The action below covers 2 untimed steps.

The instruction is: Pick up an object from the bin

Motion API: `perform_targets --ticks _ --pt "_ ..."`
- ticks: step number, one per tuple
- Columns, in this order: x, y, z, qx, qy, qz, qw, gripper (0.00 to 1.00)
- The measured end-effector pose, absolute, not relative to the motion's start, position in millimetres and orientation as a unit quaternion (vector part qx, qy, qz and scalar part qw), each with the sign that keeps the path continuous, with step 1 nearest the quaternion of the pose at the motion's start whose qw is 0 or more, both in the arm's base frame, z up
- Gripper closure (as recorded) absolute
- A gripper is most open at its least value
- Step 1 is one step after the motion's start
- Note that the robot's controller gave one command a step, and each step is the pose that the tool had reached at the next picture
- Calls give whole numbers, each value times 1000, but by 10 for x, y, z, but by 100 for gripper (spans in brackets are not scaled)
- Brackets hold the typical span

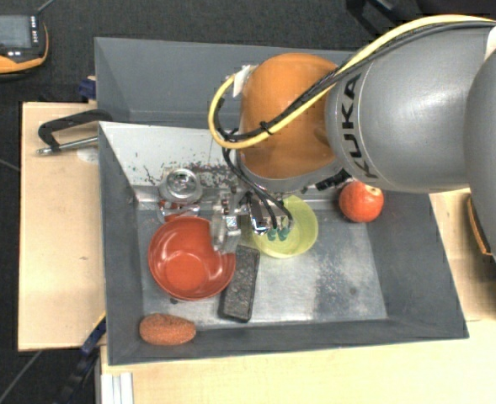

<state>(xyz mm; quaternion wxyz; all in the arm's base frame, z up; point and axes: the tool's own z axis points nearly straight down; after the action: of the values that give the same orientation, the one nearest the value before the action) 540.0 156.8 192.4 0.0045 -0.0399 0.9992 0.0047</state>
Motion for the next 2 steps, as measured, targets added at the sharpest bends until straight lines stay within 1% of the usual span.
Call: perform_targets --ticks 1,2 --pt "5129 1314 2185 -56 998 5 5 100" --pt "5137 1320 2170 -56 998 5 5 0"
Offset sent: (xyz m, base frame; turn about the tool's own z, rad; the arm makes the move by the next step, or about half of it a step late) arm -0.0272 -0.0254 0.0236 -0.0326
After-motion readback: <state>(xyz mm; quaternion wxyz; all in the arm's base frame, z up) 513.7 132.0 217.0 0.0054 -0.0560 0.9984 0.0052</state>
